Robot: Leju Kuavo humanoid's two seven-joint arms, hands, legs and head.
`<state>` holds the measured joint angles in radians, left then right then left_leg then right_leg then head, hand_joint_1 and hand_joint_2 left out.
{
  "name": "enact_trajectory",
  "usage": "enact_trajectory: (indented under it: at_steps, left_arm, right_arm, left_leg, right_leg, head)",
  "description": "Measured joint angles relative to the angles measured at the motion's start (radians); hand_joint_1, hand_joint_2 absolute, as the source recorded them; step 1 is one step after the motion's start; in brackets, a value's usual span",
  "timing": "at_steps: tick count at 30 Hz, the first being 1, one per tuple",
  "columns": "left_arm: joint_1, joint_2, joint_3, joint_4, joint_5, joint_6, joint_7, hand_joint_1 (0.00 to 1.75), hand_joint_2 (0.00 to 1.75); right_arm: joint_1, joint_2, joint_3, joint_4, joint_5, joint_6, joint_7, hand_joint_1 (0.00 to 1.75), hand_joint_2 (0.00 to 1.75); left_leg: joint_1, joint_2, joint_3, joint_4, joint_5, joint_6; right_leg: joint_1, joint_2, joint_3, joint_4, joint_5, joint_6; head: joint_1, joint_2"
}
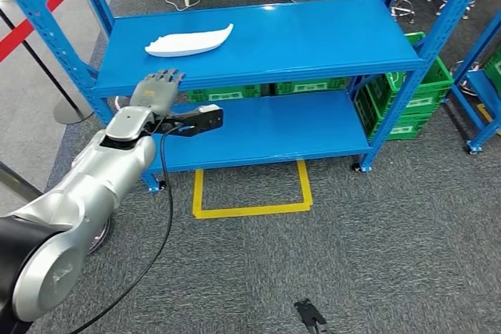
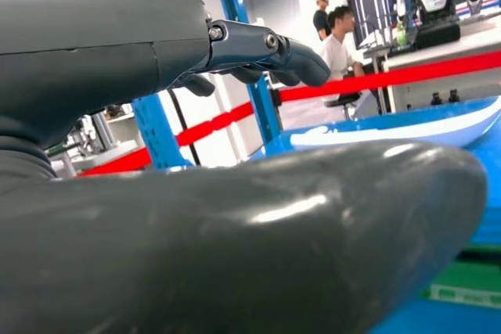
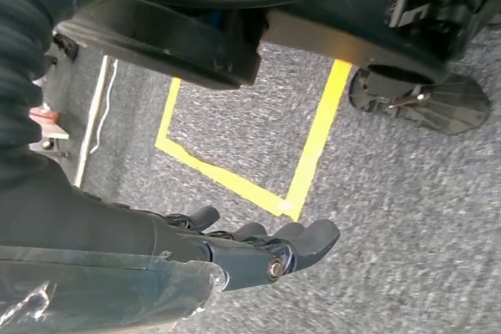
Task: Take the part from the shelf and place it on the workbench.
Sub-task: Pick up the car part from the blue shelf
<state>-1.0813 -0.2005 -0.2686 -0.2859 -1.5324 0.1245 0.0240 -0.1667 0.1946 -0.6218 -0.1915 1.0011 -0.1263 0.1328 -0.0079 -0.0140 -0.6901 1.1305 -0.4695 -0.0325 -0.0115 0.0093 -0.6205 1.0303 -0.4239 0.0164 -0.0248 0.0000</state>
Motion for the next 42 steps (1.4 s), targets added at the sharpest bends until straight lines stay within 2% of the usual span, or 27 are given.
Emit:
enact_trajectory:
  at_steps: [2, 3, 4, 5, 7, 9, 12, 14, 16, 17, 18, 19, 20, 22, 24, 27, 29, 30, 32, 33, 34, 35, 36, 37, 38, 40, 42]
  left_arm:
    - [0.004, 0.000, 0.000, 0.001, 0.000, -0.001, 0.000, 0.00, 0.00]
    - [0.007, 0.000, 0.000, 0.001, 0.000, -0.001, 0.000, 0.00, 0.00]
    - [0.009, 0.000, 0.000, 0.001, 0.000, -0.001, 0.000, 0.00, 0.00]
    - [0.010, 0.000, 0.000, 0.001, 0.000, -0.001, 0.000, 0.00, 0.00]
    - [0.006, 0.001, 0.000, 0.001, 0.000, -0.001, 0.000, 0.00, 0.00]
    - [0.002, 0.000, 0.000, 0.001, 0.000, -0.001, 0.000, 0.00, 0.00]
    - [0.002, 0.001, 0.000, 0.001, 0.000, -0.001, 0.001, 0.00, 0.00]
    - [0.002, 0.001, 0.000, 0.001, 0.000, -0.001, 0.002, 0.00, 0.00]
    - [0.005, 0.000, 0.000, 0.001, 0.000, -0.001, 0.003, 0.00, 0.00]
    - [0.008, 0.000, 0.000, 0.002, 0.000, -0.001, 0.003, 0.00, 0.00]
    - [0.012, 0.000, 0.000, 0.002, 0.000, -0.002, 0.003, 0.00, 0.00]
    - [0.014, 0.000, 0.000, 0.002, 0.000, -0.002, 0.003, 0.00, 0.00]
    - [0.015, 0.000, 0.000, 0.002, 0.000, -0.002, 0.003, 0.00, 0.00]
    - [0.013, -0.001, 0.000, 0.002, 0.000, -0.002, 0.003, 0.00, 0.00]
    - [0.012, 0.000, 0.000, 0.002, 0.000, -0.003, 0.003, 0.00, 0.00]
    - [0.011, 0.000, 0.000, 0.002, 0.000, -0.007, 0.002, 0.00, 0.00]
    - [0.009, 0.000, 0.000, 0.002, 0.000, -0.008, 0.002, 0.00, 0.00]
    - [0.008, 0.000, 0.000, 0.002, 0.000, -0.008, 0.002, 0.00, 0.00]
    - [0.011, 0.000, 0.000, 0.002, 0.000, -0.010, 0.002, 0.00, 0.00]
    - [0.014, 0.000, 0.000, 0.003, 0.000, -0.011, 0.002, 0.00, 0.00]
    - [0.016, 0.000, 0.000, 0.003, 0.000, -0.012, 0.002, 0.00, 0.00]
    - [0.016, 0.000, 0.000, 0.003, 0.000, -0.012, 0.002, 0.00, 0.00]
    - [0.015, 0.000, 0.000, 0.003, 0.000, -0.013, 0.002, 0.00, 0.00]
    - [0.013, 0.000, 0.000, 0.003, 0.000, -0.013, 0.002, 0.00, 0.00]
    - [0.010, 0.000, 0.000, 0.003, 0.000, -0.014, 0.002, 0.00, 0.00]
    - [0.007, 0.000, 0.000, 0.003, 0.000, -0.015, 0.002, 0.00, 0.00]
    - [0.006, 0.000, 0.000, 0.003, 0.000, -0.016, 0.002, 0.00, 0.00]
  right_arm:
    - [0.001, 0.000, 0.000, 0.000, 0.001, 0.000, 0.000, 0.00, 1.75]
    - [0.003, 0.000, 0.000, 0.000, 0.001, 0.000, 0.000, 0.00, 1.75]
    - [0.004, 0.000, 0.000, 0.000, 0.002, 0.000, 0.000, 0.00, 1.75]
    - [0.004, 0.000, 0.000, 0.000, 0.003, 0.000, 0.000, 0.00, 1.75]
    - [0.005, 0.000, 0.000, 0.000, 0.004, 0.000, 0.000, 0.00, 1.75]
    - [0.004, 0.000, 0.000, 0.000, 0.004, 0.000, 0.000, 0.00, 1.75]
    - [0.005, 0.000, 0.000, 0.000, 0.005, 0.000, 0.000, 0.00, 1.75]
    - [0.006, 0.000, 0.000, 0.000, 0.005, 0.000, -0.001, 0.00, 1.75]
    - [0.007, 0.000, 0.000, 0.000, 0.005, 0.000, -0.001, 0.00, 1.75]
    - [0.007, 0.000, 0.000, 0.000, 0.005, 0.000, -0.002, 0.00, 1.75]
    - [0.007, 0.000, -0.001, 0.000, 0.005, 0.000, -0.003, 0.00, 1.75]
    - [0.006, 0.000, -0.001, 0.000, 0.004, 0.000, -0.003, 0.00, 1.75]
    - [0.006, 0.000, -0.001, 0.000, 0.004, 0.000, -0.003, 0.00, 1.75]
    - [0.008, 0.000, -0.001, 0.000, 0.005, 0.000, -0.002, 0.00, 1.75]
    - [0.010, 0.000, -0.001, 0.000, 0.005, 0.000, -0.002, 0.00, 1.75]
    - [0.010, 0.000, -0.001, 0.000, 0.005, 0.000, -0.002, 0.00, 1.75]
    - [0.009, 0.000, -0.001, 0.000, 0.005, 0.000, -0.002, 0.00, 1.75]
    - [0.009, 0.000, -0.001, 0.000, 0.005, 0.000, -0.002, 0.00, 1.75]
    - [0.009, 0.000, -0.001, 0.000, 0.005, 0.000, -0.002, 0.00, 1.75]
    - [0.009, 0.000, -0.001, 0.000, 0.005, 0.000, -0.001, 0.00, 1.75]
    - [0.009, 0.000, -0.001, 0.000, 0.005, 0.000, -0.001, 0.00, 1.75]
    - [0.010, 0.000, -0.001, 0.000, 0.005, 0.000, -0.001, 0.00, 1.75]
    - [0.010, 0.000, -0.001, 0.000, 0.005, 0.000, -0.001, 0.00, 1.75]
    - [0.010, 0.000, -0.001, 0.000, 0.006, 0.000, -0.001, 0.00, 1.75]
    - [0.009, 0.000, -0.001, 0.000, 0.006, 0.000, -0.002, 0.00, 1.75]
    - [0.007, 0.000, -0.001, 0.000, 0.007, 0.000, -0.002, 0.00, 1.75]
    - [0.007, 0.000, -0.001, 0.000, 0.007, 0.000, -0.002, 0.00, 1.75]
  left_leg:
    - [0.005, 0.001, -0.071, 0.116, -0.034, -0.006]
    - [0.008, 0.001, -0.092, 0.141, -0.028, -0.008]
    - [0.010, 0.001, -0.094, 0.129, -0.003, -0.009]
    - [0.011, 0.002, -0.081, 0.088, 0.033, -0.010]
    - [0.014, 0.005, -0.026, -0.035, 0.100, -0.010]
    - [0.014, 0.004, 0.011, -0.111, 0.112, -0.001]
    - [0.013, 0.000, 0.021, -0.124, 0.096, 0.022]
    - [0.015, -0.002, 0.029, -0.126, 0.090, 0.035]
    - [0.012, -0.004, 0.039, -0.127, 0.081, 0.045]
    - [0.010, -0.004, 0.045, -0.127, 0.076, 0.047]
    - [0.008, -0.005, 0.052, -0.126, 0.070, 0.048]
    - [0.007, -0.005, 0.060, -0.126, 0.064, 0.048]
    - [0.006, -0.005, 0.069, -0.126, 0.057, 0.047]
    - [0.004, -0.006, 0.087, -0.125, 0.043, 0.042]
    - [0.001, -0.007, 0.093, -0.124, 0.033, 0.035]
    - [0.002, -0.005, 0.095, -0.126, 0.026, 0.019]
    - [0.003, -0.002, 0.079, -0.085, 0.004, 0.007]
    - [0.004, -0.001, 0.052, -0.034, -0.015, 0.002]
    - [0.007, 0.000, -0.028, 0.093, -0.051, -0.005]
    - [0.009, 0.001, -0.061, 0.136, -0.053, -0.007]
    - [0.010, 0.001, -0.079, 0.147, -0.038, -0.007]
    - [0.011, 0.001, -0.078, 0.122, -0.006, -0.007]
    - [0.012, 0.002, -0.060, 0.069, 0.037, -0.006]
    - [0.012, 0.005, -0.034, 0.005, 0.078, -0.005]
    - [0.011, 0.006, -0.007, -0.057, 0.100, -0.002]
    - [0.010, 0.008, 0.024, -0.123, 0.106, 0.009]
    - [0.010, 0.005, 0.034, -0.134, 0.094, 0.024]
  right_leg:
    - [-0.002, -0.001, 0.006, 0.000, -0.006, -0.003]
    - [-0.002, -0.001, 0.010, 0.000, -0.010, -0.003]
    - [-0.003, 0.000, 0.015, 0.000, -0.013, -0.002]
    - [-0.005, 0.000, 0.020, 0.000, -0.018, 0.001]
    - [-0.005, 0.002, 0.029, 0.003, -0.029, 0.010]
    - [-0.002, 0.002, 0.033, 0.004, -0.040, 0.023]
    - [-0.002, 0.000, 0.037, 0.003, -0.051, 0.039]
    - [-0.001, -0.003, 0.010, 0.064, -0.080, 0.044]
    - [0.001, -0.004, -0.060, 0.193, -0.128, 0.045]
    - [0.001, -0.004, -0.097, 0.249, -0.142, 0.044]
    - [0.002, -0.004, -0.123, 0.279, -0.140, 0.044]
    - [0.002, -0.004, -0.131, 0.272, -0.116, 0.042]
    - [0.002, -0.004, -0.121, 0.229, -0.076, 0.040]
    - [0.004, -0.004, -0.073, 0.100, 0.007, 0.034]
    - [0.006, -0.003, -0.036, 0.017, 0.030, 0.029]
    - [0.006, 0.000, -0.024, 0.001, 0.016, 0.019]
    - [0.001, 0.000, -0.011, -0.003, 0.009, 0.008]
    - [-0.001, 0.000, -0.004, -0.005, 0.004, 0.003]
    - [-0.002, -0.001, 0.009, -0.005, -0.007, -0.002]
    - [-0.002, -0.001, 0.016, -0.005, -0.013, -0.002]
    - [-0.003, -0.001, 0.023, -0.005, -0.019, -0.002]
    - [-0.004, 0.000, 0.031, -0.005, -0.025, 0.000]
    - [-0.005, 0.001, 0.040, -0.005, -0.031, 0.003]
    - [-0.006, 0.002, 0.049, -0.005, -0.038, 0.007]
    - [-0.004, 0.003, 0.055, -0.004, -0.046, 0.013]
    - [-0.001, 0.003, 0.063, -0.007, -0.055, 0.026]
    - [0.000, 0.002, 0.070, -0.011, -0.058, 0.037]
  head:
    - [-0.001, 0.000]
    - [-0.001, 0.000]
    - [-0.001, 0.000]
    - [-0.001, 0.000]
    - [-0.002, 0.000]
    - [-0.001, 0.000]
    - [0.003, 0.000]
    - [0.007, 0.000]
    - [0.012, 0.000]
    - [0.013, 0.000]
    - [0.012, 0.000]
    - [0.012, 0.000]
    - [0.013, 0.000]
    - [0.013, 0.000]
    - [0.013, 0.000]
    - [0.010, 0.000]
    - [0.006, 0.000]
    - [0.004, 0.000]
    - [0.002, 0.000]
    - [0.002, 0.000]
    - [0.002, 0.000]
    - [0.002, 0.000]
    - [0.002, 0.000]
    - [0.002, 0.000]
    - [0.002, 0.000]
    - [0.004, 0.000]
    - [0.006, 0.000]
